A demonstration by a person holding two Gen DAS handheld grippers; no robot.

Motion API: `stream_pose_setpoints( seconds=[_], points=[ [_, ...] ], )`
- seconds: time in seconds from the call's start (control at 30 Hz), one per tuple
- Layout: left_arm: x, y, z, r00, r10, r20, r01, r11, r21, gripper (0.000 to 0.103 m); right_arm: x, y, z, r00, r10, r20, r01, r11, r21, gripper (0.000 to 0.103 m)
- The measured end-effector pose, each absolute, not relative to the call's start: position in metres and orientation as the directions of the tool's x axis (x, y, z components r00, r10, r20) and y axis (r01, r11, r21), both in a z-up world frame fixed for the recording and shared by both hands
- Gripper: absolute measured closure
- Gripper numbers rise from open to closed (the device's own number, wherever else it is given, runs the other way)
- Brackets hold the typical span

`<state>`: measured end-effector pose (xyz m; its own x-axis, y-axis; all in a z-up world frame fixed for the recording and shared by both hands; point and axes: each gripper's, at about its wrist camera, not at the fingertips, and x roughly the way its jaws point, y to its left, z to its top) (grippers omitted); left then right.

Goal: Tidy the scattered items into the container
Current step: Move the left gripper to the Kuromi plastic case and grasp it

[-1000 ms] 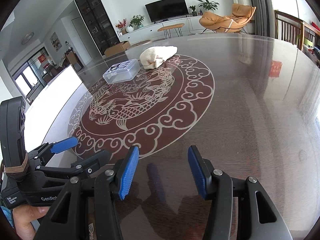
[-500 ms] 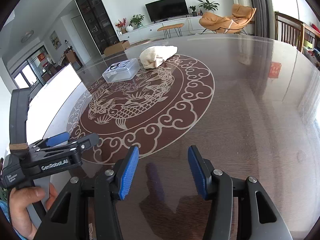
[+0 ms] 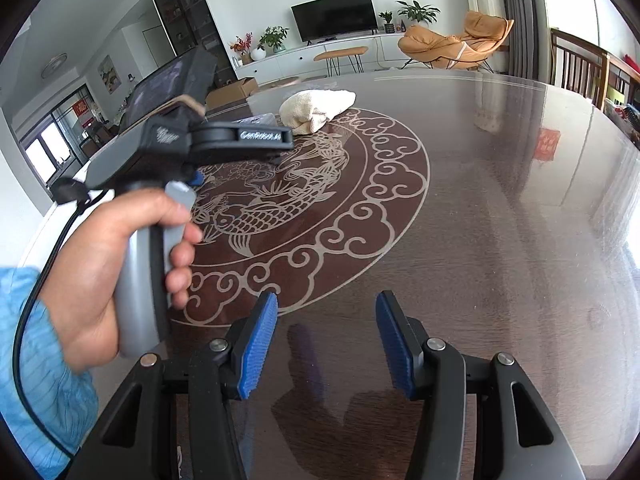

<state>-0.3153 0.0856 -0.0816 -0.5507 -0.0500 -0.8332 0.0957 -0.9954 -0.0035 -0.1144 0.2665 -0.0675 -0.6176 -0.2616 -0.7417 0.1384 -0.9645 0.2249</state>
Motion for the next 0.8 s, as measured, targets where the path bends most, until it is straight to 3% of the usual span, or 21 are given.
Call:
stream_pose_setpoints(
  seconds=[0.17,0.43,0.7,0.8],
  points=[
    [-0.323,0.06,-0.082,-0.561,-0.115,-0.82,0.236,-0.971,-0.025,0.0,-0.114,0.263,-0.067,-0.617,-0.244,-0.748,0.139,-0.97,0.201,0.05],
    [-0.248,-0.038,-0.084,-0.567,-0.171,-0.806,0.406,-0.909,-0.092,0.0,-0.113,0.255,-0.067,-0.616,-0.199,-0.762,0.143,-0.98,0.14,0.048],
    [-0.279,-0.013,-0.081,-0.576,0.076,-0.814,0.212,-0.948,-0.239,0.0,-0.113,0.256,-0.067,-0.616,-0.2,-0.762,0.144,-0.98,0.141,0.048],
    [-0.303,0.004,-0.082,-0.569,0.053,-0.82,0.231,-0.947,-0.221,0.0,-0.112,0.256,-0.067,-0.616,-0.204,-0.761,0.143,-0.979,0.146,0.048]
  ],
)
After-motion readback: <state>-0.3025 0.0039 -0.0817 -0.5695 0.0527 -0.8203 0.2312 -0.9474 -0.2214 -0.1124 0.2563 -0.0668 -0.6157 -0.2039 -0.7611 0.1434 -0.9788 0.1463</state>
